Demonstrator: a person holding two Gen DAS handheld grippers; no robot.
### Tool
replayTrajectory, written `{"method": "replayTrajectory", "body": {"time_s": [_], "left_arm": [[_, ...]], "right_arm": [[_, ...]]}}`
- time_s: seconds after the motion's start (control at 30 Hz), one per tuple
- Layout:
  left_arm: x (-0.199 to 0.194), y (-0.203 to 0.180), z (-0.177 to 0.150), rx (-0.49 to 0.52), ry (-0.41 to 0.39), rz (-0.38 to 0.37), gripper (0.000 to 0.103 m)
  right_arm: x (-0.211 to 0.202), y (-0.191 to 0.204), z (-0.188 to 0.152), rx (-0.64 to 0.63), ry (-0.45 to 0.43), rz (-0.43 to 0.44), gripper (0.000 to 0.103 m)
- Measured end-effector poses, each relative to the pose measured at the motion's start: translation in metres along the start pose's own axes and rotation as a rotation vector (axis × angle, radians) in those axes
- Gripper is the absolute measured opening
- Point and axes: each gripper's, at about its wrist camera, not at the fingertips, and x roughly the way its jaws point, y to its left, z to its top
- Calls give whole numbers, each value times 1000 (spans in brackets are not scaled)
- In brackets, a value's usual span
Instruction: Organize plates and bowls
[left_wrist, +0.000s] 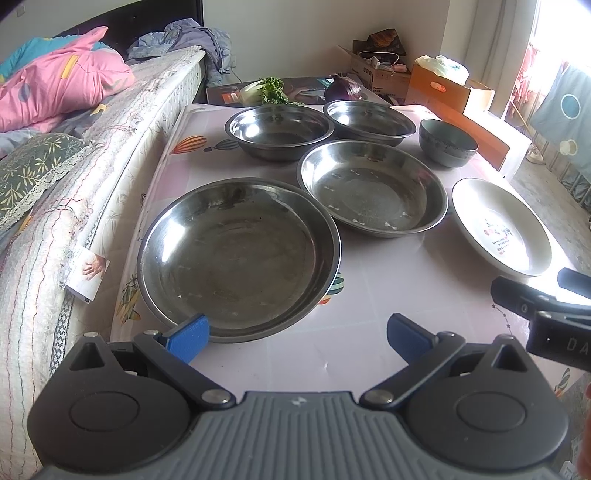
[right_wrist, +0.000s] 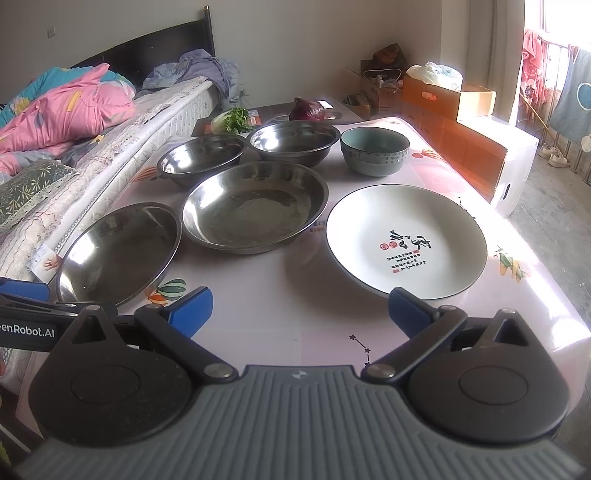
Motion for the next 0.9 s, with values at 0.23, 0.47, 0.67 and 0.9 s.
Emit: {"method": "replayTrajectory", "body": {"time_s": [0.23, 0.47, 0.67, 0.9], "left_arm": [[-2, 1, 1, 1, 0, -1, 103], [-2, 1, 1, 0, -1, -1, 103], [-4, 1, 1, -1, -1, -1, 103], [-6, 3, 2, -2, -1, 0, 103]], "right_arm": [[-2, 1, 1, -1, -2, 1, 102], [-2, 1, 2, 0, -3, 1, 102], [-3, 2, 2, 0, -4, 0, 102], [-3, 2, 2, 0, -3, 0, 102]]}}
